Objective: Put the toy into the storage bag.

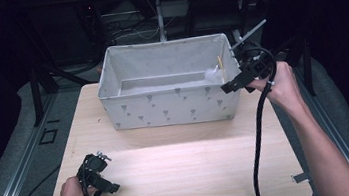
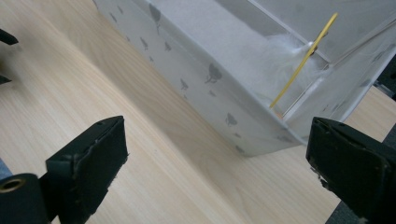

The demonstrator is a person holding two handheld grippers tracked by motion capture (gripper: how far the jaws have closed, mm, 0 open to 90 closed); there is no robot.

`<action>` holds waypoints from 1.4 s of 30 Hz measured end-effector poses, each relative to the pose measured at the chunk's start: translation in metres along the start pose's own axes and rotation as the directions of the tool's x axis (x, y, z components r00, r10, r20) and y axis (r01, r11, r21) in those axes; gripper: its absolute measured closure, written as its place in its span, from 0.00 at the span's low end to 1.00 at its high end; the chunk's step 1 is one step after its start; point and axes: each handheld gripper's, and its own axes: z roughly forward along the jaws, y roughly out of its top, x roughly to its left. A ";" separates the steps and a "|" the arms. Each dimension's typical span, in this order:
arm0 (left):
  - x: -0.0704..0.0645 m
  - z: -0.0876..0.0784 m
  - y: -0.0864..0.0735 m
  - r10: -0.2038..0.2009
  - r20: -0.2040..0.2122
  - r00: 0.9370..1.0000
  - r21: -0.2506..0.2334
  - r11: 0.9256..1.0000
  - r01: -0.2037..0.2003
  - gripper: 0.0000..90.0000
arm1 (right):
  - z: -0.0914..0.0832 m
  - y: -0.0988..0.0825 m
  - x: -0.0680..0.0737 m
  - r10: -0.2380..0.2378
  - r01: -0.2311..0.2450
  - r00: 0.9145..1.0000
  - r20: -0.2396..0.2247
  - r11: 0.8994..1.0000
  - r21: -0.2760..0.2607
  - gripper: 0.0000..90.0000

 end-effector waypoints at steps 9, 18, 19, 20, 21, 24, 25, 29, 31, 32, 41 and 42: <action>0.000 -0.001 0.000 0.007 -0.004 1.000 0.002 1.000 -0.007 0.04 | 0.005 -0.034 0.019 -0.017 0.017 1.000 -0.013 1.000 -0.016 0.05; 0.000 0.000 0.000 0.002 -0.003 1.000 0.000 1.000 -0.002 0.03 | 0.024 -0.063 0.027 -0.008 0.008 0.999 -0.042 1.000 -0.012 0.04; 0.000 0.000 0.000 0.002 -0.003 1.000 0.000 1.000 -0.002 0.03 | 0.029 -0.069 0.027 -0.002 0.002 0.999 -0.042 1.000 -0.014 0.04; 0.000 0.000 0.000 0.001 -0.002 1.000 0.001 1.000 -0.001 0.03 | 0.031 -0.072 0.027 -0.001 0.001 0.999 -0.045 1.000 -0.011 0.04; 0.000 0.000 0.000 0.002 -0.003 1.000 0.001 1.000 -0.002 0.03 | 0.033 -0.075 0.028 0.002 -0.003 0.999 -0.046 1.000 -0.012 0.04; 0.000 -0.001 0.000 -0.001 -0.001 1.000 0.003 1.000 0.001 0.03 | 0.038 -0.082 0.028 0.010 -0.011 0.999 -0.046 1.000 -0.019 0.04; 0.000 0.000 -0.001 -0.003 -0.002 1.000 0.001 1.000 0.003 0.03 | 0.040 -0.085 0.028 0.010 -0.011 0.999 -0.048 1.000 -0.017 0.04; 0.000 0.000 0.000 0.000 -0.003 1.000 0.003 1.000 0.000 0.03 | 0.047 -0.099 0.028 0.037 -0.038 0.998 -0.048 0.999 -0.019 0.04; 0.000 -0.001 0.000 0.003 -0.002 1.000 0.003 1.000 -0.003 0.03 | 0.051 -0.107 0.028 0.047 -0.047 0.998 -0.046 0.999 -0.012 0.04; 0.000 -0.001 0.000 0.003 -0.002 1.000 0.002 1.000 -0.003 0.03 | 0.053 -0.110 0.029 0.054 -0.054 0.998 -0.045 0.999 -0.004 0.04; 0.001 0.001 0.000 0.000 -0.001 1.000 0.001 1.000 0.000 0.03 | 0.082 -0.151 0.029 0.137 -0.134 0.988 -0.069 0.990 0.048 0.03; 0.001 0.001 0.000 -0.005 0.001 1.000 0.000 1.000 0.005 0.03 | 0.089 -0.161 0.029 0.151 -0.148 0.986 -0.067 0.988 0.041 0.03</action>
